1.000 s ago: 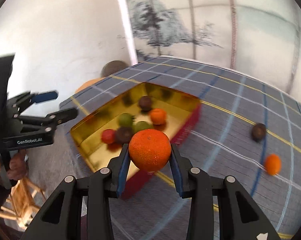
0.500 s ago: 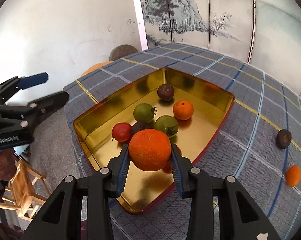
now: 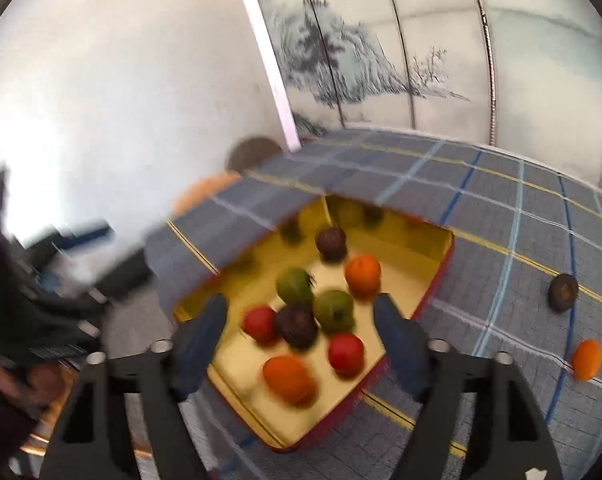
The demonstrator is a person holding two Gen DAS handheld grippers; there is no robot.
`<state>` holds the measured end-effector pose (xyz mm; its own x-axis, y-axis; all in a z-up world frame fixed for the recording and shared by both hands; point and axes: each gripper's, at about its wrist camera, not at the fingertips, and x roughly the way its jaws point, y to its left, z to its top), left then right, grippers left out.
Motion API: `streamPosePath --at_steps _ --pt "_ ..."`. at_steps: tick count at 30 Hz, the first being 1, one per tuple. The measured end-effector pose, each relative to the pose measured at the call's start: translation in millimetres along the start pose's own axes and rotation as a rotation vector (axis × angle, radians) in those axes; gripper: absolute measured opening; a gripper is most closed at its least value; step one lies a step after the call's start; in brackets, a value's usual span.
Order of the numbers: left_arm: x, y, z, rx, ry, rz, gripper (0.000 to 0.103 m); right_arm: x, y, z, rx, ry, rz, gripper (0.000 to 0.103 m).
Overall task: Organize fruits
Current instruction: 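Carry the orange into the gold tray and open the right gripper, then grasp the dark brown fruit with the left gripper and lift it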
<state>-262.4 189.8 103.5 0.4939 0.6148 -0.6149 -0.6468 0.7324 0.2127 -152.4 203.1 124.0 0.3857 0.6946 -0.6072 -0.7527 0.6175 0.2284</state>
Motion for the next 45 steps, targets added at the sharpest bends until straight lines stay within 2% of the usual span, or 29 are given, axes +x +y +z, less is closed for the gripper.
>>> streamPosePath --at_steps 6,9,18,21,26,31,34,40,42,45 --pt "-10 -11 4 0.030 -0.023 -0.008 0.086 -40 -14 10 -0.010 -0.085 -0.134 0.074" --pt "-13 -18 9 0.043 -0.030 -0.017 0.087 -65 -34 -3 -0.041 -0.101 -0.289 0.074" --pt "-19 -62 23 0.131 -0.045 -0.052 0.087 -134 -159 -72 0.135 -0.010 -0.665 0.072" --pt "-17 -82 31 0.165 -0.044 -0.066 0.088 -152 -194 -88 0.202 0.009 -0.734 0.065" --pt "-13 -118 49 0.226 -0.051 -0.104 0.088 -164 -228 -104 0.244 0.039 -0.793 0.061" --pt "-2 -158 72 0.280 -0.041 -0.170 0.088 -156 -244 -109 0.250 0.056 -0.784 0.061" --pt "13 -189 89 0.315 0.003 -0.234 0.088 -151 -248 -113 0.259 0.061 -0.763 0.059" --pt "61 -255 132 0.313 0.118 -0.441 0.087 -156 -249 -113 0.277 0.024 -0.705 0.058" --pt "77 -273 140 0.308 0.139 -0.475 0.086 -162 -250 -114 0.292 -0.002 -0.683 0.058" --pt "108 -303 149 0.294 0.199 -0.528 0.079 -167 -251 -116 0.313 -0.025 -0.657 0.059"
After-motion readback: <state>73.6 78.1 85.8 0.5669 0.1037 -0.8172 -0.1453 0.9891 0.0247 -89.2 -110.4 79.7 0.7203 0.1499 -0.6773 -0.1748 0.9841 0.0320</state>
